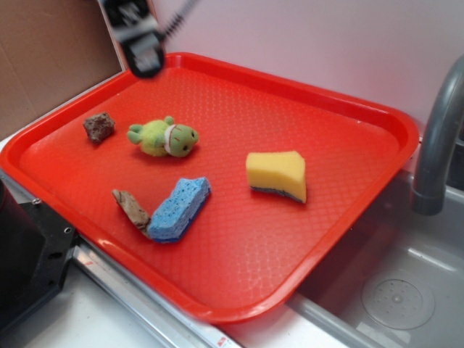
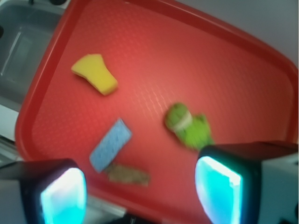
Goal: Grab the green sponge.
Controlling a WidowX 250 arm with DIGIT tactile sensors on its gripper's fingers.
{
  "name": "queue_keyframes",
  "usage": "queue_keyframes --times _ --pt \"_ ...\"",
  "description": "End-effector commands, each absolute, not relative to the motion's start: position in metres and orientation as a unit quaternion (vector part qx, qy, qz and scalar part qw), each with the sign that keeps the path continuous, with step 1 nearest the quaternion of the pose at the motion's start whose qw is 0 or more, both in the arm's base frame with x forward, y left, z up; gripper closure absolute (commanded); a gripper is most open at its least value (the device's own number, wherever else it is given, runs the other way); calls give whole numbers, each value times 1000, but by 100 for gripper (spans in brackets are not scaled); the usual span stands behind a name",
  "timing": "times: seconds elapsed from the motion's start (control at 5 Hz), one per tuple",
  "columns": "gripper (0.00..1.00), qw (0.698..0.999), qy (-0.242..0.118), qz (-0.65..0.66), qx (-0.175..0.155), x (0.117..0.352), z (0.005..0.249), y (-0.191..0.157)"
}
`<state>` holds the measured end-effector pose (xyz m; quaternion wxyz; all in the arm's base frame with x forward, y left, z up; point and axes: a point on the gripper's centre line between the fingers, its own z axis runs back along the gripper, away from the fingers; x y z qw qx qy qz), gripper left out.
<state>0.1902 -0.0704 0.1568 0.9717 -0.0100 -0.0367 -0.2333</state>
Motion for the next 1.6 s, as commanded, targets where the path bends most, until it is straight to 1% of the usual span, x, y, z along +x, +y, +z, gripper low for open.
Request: queue_keyframes --times 0.0,0.4,0.6,0.8,1.0,1.2,1.4 --pt "0 945 -56 -320 -30 218 115 -106" --pt "0 940 -22 -339 -13 236 72 -121" --pt "0 937 -12 -348 -7 240 60 -125" --pt "0 934 9 -357 -2 248 45 -130" --pt "72 930 19 -367 5 254 34 -134" --pt "100 929 26 -369 13 257 26 -137" --pt "100 931 18 -363 14 254 36 -135"
